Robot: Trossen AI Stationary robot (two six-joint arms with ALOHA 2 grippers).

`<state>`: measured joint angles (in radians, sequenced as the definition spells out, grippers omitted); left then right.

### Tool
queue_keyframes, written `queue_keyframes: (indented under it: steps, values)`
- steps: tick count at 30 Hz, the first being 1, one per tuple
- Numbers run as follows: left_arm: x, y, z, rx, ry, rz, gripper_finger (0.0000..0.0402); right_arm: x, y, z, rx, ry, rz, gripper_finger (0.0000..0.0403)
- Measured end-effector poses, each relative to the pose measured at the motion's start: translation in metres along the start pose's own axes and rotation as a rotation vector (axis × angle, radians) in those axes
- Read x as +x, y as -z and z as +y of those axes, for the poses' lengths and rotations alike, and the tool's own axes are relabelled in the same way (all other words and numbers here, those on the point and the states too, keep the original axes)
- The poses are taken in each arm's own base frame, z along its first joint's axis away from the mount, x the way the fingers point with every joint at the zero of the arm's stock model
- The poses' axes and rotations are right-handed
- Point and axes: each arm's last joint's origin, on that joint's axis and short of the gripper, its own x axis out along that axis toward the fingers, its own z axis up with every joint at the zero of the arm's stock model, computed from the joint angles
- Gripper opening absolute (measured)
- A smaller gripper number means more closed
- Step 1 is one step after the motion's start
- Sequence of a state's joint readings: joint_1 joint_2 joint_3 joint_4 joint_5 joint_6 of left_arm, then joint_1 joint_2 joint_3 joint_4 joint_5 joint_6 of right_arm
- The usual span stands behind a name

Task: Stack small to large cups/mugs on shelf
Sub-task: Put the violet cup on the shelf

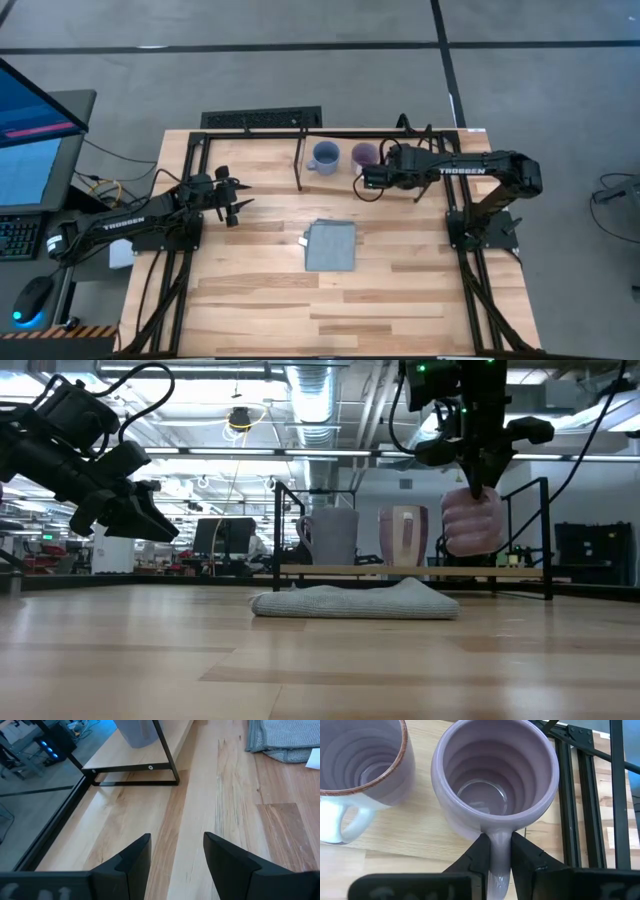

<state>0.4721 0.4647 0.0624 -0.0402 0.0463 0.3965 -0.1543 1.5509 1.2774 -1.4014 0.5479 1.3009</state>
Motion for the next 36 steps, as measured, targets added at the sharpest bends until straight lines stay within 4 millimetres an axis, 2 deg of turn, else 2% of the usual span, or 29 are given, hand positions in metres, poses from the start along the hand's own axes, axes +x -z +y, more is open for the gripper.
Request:
queue_keyframes:
  steps: [36]
  values:
    - [0.0000, 0.0000, 0.0000, 0.000, 0.000, 0.000, 0.0174, 0.0014, -0.0009, 0.0038, 0.004, 0.004, -0.060, 0.0072]
